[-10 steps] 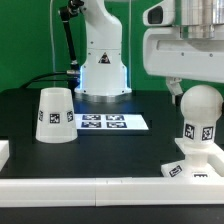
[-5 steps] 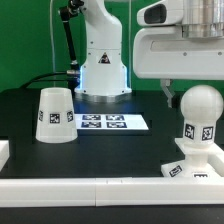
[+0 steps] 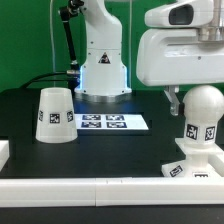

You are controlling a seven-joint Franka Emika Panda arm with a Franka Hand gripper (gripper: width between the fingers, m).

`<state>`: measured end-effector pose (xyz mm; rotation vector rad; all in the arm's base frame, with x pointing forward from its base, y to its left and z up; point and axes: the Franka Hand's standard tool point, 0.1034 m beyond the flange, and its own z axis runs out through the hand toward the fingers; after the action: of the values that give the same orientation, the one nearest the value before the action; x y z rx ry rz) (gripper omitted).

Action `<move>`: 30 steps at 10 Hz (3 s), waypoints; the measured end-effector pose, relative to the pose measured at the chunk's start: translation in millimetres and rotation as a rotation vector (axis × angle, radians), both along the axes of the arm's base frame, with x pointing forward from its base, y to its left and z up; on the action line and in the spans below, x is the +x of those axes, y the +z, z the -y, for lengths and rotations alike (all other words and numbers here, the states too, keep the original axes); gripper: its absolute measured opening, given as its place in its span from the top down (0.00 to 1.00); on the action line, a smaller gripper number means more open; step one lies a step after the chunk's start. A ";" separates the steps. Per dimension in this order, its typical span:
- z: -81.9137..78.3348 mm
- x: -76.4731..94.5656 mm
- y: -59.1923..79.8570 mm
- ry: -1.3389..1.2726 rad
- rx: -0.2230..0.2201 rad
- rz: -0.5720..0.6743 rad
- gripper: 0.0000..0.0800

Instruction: Assemble lamp

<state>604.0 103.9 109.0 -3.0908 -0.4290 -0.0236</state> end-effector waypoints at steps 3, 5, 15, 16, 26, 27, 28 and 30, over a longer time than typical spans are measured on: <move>1.1 3.8 5.0 0.269 -0.033 -0.002 0.13; 3.7 3.6 4.3 0.406 -0.038 -0.001 0.13; -0.5 2.4 -1.1 1.249 -0.121 -0.044 0.13; -0.5 2.3 -1.3 1.232 -0.121 -0.044 0.13; 9.9 2.2 -0.6 0.707 -0.084 -0.030 0.28; 8.7 2.3 0.0 0.598 -0.082 -0.028 0.28; 7.2 2.4 0.6 0.513 -0.083 -0.024 0.28; 6.8 2.7 1.0 0.392 -0.083 -0.021 0.28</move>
Offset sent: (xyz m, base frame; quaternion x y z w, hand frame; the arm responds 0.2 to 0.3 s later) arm 0.0000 0.0000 0.0000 0.0000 0.0000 -0.1296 0.9916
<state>606.6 97.0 109.9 -3.0196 -1.0475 0.0341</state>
